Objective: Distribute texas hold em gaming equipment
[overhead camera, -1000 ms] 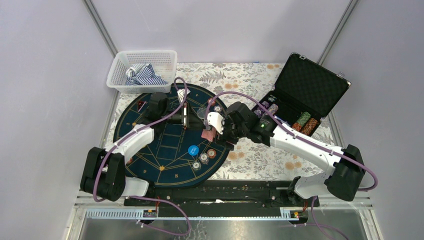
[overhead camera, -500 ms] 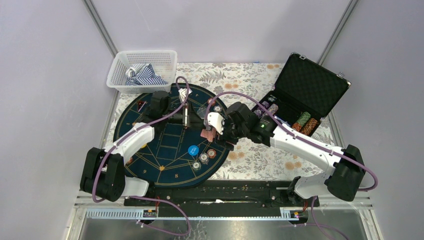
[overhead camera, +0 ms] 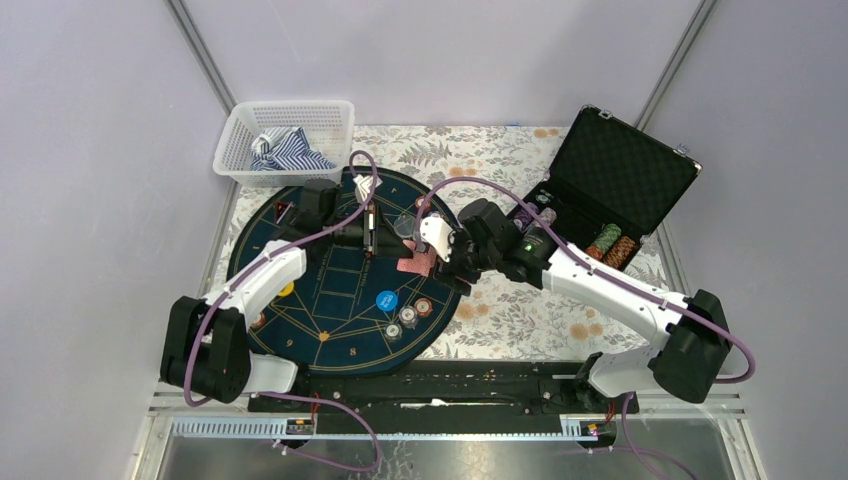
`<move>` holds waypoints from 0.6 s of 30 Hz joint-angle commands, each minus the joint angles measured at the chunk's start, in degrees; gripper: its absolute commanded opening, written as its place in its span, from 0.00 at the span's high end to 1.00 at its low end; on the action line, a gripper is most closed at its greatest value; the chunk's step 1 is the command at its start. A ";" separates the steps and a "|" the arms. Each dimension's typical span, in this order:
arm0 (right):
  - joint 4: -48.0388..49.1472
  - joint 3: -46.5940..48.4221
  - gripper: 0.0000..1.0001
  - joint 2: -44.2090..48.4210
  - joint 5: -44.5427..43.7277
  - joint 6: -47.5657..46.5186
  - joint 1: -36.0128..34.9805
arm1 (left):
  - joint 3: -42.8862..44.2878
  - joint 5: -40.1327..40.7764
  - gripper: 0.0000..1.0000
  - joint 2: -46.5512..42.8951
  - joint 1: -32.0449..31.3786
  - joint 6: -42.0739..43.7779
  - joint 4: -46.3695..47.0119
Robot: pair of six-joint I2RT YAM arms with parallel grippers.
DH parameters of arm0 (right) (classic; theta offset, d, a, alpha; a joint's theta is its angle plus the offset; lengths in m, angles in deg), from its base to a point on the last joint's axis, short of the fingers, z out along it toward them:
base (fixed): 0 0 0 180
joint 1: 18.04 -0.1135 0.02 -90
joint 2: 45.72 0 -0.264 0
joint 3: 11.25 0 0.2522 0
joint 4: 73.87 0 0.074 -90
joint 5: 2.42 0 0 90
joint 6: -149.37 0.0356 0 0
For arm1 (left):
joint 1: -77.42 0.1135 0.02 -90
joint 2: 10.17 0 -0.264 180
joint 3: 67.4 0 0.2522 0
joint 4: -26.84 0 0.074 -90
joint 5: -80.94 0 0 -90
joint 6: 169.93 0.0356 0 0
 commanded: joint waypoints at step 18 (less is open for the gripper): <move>3.24 -1.31 0.78 2.81 1.38 1.21 1.77 | 0.96 -2.21 1.00 -3.10 6.01 4.33 -1.34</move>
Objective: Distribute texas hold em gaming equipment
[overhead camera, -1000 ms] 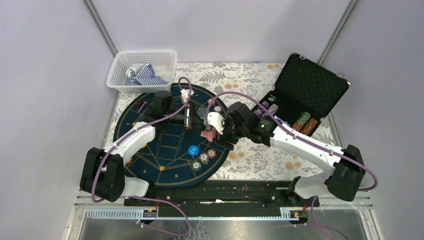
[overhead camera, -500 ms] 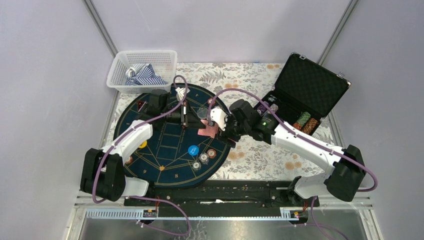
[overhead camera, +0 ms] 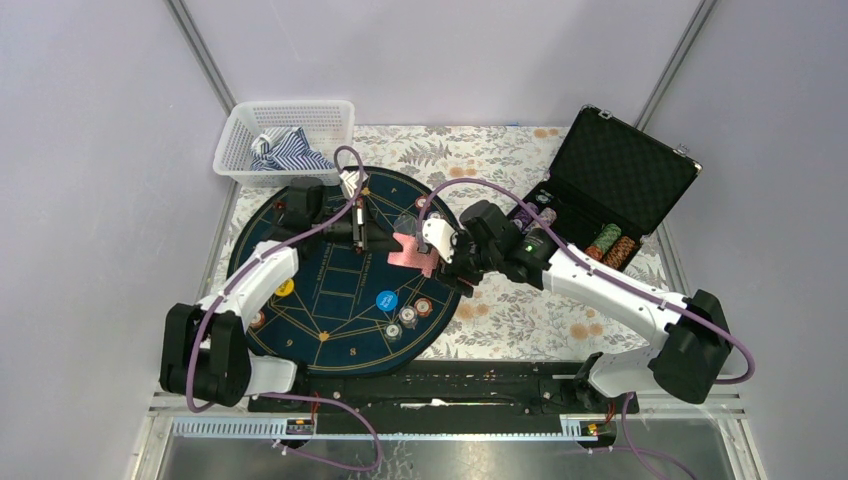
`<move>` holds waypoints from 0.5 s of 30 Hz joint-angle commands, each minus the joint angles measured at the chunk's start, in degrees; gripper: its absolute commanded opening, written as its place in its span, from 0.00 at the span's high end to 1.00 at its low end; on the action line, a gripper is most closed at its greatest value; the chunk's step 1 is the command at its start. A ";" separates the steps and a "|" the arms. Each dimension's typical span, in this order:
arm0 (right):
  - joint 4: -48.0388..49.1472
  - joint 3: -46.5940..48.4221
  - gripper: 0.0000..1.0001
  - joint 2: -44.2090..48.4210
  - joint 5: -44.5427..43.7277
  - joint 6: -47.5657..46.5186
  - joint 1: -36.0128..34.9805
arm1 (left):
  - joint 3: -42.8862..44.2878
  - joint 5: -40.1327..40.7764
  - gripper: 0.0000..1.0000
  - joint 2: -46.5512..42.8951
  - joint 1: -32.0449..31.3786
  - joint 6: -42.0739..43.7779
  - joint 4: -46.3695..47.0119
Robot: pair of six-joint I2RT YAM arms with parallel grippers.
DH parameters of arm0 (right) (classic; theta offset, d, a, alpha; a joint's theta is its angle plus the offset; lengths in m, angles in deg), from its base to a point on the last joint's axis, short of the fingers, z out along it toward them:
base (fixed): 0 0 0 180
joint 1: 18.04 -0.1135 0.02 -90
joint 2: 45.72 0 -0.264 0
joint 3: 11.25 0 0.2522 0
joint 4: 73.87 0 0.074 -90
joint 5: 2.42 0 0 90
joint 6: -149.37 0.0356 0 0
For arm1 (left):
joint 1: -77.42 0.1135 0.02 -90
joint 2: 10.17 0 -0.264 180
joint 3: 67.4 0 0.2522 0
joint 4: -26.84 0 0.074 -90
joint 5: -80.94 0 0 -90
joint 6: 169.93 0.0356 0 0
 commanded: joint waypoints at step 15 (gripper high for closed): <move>2.96 -1.21 0.80 3.13 2.17 1.70 2.37 | 20.82 3.53 1.00 7.68 8.97 61.90 -56.48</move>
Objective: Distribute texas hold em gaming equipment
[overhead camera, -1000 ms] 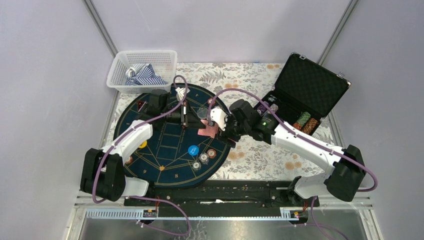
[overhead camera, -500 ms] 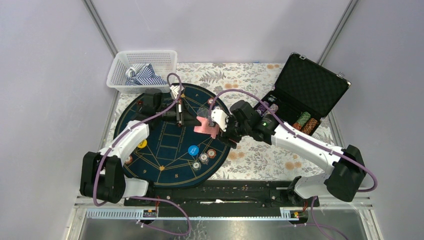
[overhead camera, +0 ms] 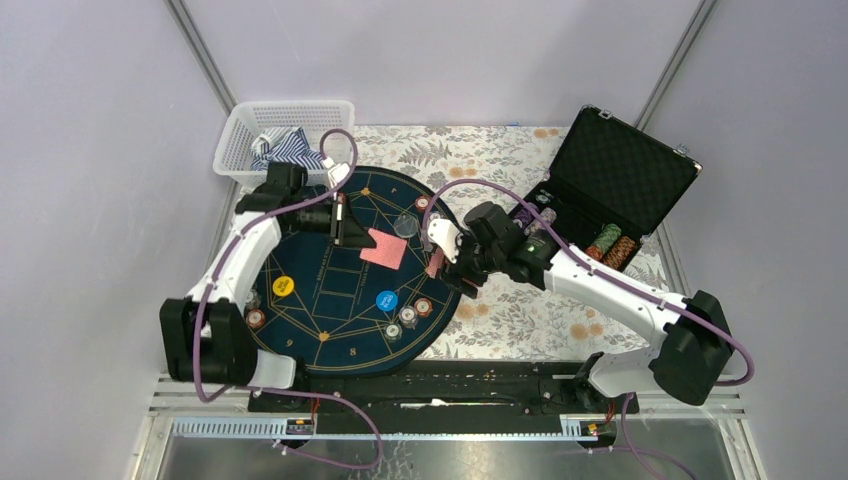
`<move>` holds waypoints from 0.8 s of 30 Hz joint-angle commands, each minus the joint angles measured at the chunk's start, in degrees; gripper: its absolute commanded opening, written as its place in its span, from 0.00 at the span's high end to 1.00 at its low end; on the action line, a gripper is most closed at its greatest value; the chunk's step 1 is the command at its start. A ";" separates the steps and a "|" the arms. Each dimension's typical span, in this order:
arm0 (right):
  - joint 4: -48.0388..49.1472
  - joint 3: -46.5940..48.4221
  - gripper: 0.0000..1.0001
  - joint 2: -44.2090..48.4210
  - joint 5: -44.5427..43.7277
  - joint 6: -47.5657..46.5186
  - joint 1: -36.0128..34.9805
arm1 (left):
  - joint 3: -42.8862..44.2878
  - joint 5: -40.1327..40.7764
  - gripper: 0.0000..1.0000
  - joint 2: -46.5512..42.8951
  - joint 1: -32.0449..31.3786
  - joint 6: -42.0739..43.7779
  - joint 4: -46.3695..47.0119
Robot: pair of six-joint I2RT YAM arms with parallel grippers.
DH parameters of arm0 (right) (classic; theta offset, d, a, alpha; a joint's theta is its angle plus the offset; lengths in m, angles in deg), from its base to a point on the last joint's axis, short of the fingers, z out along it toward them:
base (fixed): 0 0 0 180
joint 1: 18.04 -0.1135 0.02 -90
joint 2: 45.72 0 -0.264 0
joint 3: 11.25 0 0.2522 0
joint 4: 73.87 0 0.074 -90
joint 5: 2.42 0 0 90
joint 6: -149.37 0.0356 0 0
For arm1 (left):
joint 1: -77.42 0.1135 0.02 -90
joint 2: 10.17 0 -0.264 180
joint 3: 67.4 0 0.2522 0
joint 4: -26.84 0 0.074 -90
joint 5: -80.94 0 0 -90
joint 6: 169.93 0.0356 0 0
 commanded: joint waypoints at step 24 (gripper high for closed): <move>1.79 1.83 0.79 2.29 1.64 1.50 2.07 | 7.73 -1.15 1.00 17.28 -1.77 39.16 -28.50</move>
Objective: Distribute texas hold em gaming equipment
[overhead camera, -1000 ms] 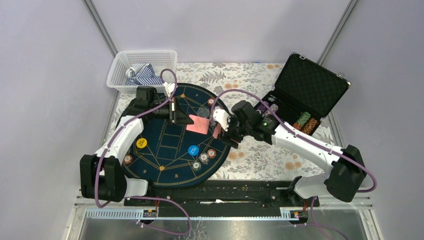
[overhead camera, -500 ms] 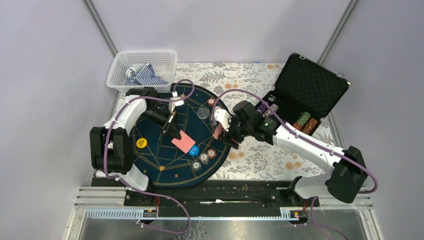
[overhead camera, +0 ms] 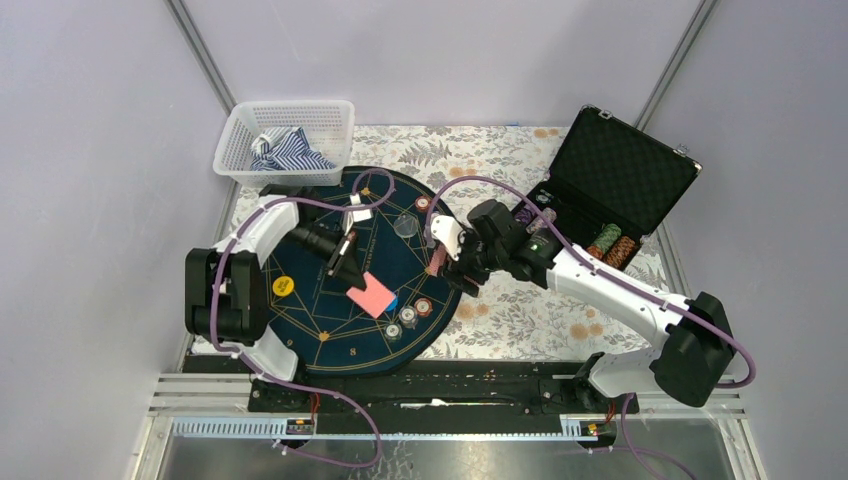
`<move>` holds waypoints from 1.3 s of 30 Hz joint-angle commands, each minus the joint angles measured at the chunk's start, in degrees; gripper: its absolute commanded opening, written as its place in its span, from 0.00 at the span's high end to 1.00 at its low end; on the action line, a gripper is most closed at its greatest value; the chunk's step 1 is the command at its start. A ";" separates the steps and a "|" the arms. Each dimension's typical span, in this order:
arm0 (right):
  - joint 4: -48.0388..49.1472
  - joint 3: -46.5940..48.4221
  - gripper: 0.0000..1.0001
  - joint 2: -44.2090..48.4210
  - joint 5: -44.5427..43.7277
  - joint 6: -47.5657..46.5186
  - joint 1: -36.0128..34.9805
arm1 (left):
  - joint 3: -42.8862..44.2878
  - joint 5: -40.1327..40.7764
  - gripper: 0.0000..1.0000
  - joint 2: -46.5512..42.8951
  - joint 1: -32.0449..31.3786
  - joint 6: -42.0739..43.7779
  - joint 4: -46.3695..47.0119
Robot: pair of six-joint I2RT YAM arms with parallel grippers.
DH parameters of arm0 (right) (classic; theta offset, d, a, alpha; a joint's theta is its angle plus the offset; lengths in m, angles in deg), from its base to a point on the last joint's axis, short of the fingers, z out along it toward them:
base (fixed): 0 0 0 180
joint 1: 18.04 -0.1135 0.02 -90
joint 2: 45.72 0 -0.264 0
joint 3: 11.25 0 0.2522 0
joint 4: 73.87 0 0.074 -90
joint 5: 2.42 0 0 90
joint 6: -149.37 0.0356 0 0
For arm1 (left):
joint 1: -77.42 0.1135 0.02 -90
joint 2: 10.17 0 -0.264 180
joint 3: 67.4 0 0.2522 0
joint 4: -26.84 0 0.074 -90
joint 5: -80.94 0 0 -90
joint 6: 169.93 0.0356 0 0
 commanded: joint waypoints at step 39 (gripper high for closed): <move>0.88 1.62 0.79 2.81 2.23 0.57 3.93 | -8.16 13.45 0.35 8.65 -15.67 -60.18 65.35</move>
